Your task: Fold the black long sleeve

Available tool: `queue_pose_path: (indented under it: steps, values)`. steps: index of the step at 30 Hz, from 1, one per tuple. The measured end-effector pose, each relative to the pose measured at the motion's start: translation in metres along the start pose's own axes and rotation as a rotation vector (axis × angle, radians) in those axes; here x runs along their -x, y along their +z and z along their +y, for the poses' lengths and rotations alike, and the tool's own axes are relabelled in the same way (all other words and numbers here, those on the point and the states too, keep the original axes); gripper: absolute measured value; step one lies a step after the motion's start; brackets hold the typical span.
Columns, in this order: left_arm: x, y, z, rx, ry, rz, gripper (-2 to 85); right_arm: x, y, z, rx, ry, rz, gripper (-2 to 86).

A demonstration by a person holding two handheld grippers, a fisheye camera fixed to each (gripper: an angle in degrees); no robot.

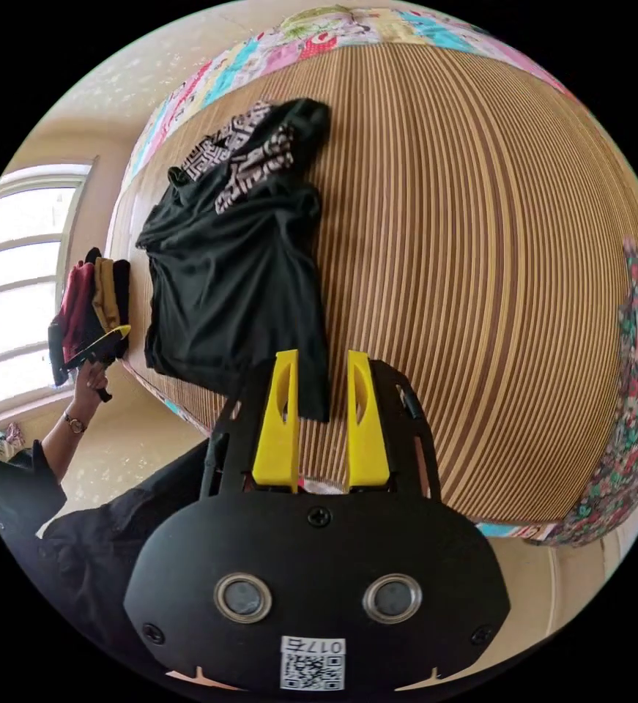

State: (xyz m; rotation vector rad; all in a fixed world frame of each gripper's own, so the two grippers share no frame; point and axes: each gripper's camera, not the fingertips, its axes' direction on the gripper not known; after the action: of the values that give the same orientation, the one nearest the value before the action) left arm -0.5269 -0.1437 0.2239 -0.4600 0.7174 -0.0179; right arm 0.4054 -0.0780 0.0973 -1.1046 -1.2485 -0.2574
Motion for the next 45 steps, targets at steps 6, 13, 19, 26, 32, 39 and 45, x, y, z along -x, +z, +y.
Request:
queue_pose_path:
  steps: [6, 13, 19, 26, 32, 39, 45]
  values:
    - [0.015, 0.021, 0.038, 0.121, -0.096, -0.05, 9.3, -0.006, 0.031, 0.028, -0.01, 0.133, -0.086, 10.7]
    - [0.04, 0.036, 0.035, 0.163, -0.158, -0.056, 7.5, -0.01, 0.023, 0.039, -0.064, 0.137, -0.124, 8.5]
    - [0.066, 0.003, 0.054, 0.06, -0.183, -0.013, 9.8, -0.015, 0.026, 0.045, -0.079, 0.121, -0.141, 9.5]
    - [0.1, 0.008, 0.063, 0.005, -0.15, 0.085, 10.1, 0.002, 0.055, 0.068, -0.134, 0.041, -0.018, 7.8]
    - [0.129, 0.019, 0.094, -0.119, -0.082, 0.052, 7.0, 0.005, 0.078, 0.115, -0.323, -0.049, 0.029, 6.3]
    - [0.168, 0.022, 0.148, -0.332, 0.042, 0.113, 4.7, -0.008, 0.112, 0.172, -0.558, -0.126, 0.014, 3.4]
    - [0.205, 0.028, 0.189, -0.51, 0.015, 0.214, 3.1, -0.015, 0.136, 0.207, -0.691, -0.172, -0.009, 2.6]
